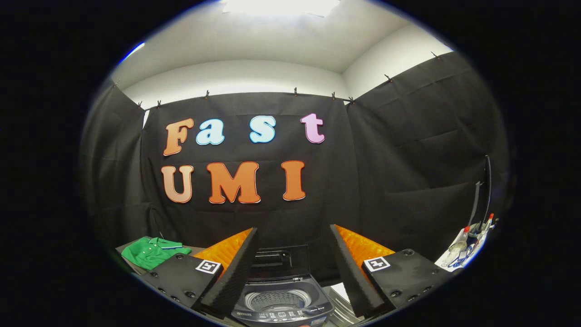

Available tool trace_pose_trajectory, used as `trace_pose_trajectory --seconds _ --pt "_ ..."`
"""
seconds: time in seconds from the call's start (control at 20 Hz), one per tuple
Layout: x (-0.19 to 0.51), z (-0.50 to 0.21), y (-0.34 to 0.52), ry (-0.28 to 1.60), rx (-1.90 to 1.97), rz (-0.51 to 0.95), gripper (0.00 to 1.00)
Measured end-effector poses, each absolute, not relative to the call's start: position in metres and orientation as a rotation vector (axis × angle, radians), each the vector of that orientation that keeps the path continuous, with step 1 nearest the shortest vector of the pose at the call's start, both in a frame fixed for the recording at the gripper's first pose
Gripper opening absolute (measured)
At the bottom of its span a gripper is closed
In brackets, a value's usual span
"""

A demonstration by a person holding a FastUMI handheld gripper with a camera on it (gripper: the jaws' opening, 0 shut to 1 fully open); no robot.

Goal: Put the clothes into the washing machine and then close the washing machine lid.

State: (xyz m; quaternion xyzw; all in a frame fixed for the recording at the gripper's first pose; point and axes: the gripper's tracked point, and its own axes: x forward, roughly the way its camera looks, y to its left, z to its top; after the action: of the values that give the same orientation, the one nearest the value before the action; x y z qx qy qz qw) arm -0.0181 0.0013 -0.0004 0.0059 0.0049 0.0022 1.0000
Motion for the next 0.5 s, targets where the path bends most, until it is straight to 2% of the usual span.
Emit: trace_pose_trajectory --seconds 0.5 --pt "-0.022 0.004 0.022 0.007 -0.004 0.025 0.99"
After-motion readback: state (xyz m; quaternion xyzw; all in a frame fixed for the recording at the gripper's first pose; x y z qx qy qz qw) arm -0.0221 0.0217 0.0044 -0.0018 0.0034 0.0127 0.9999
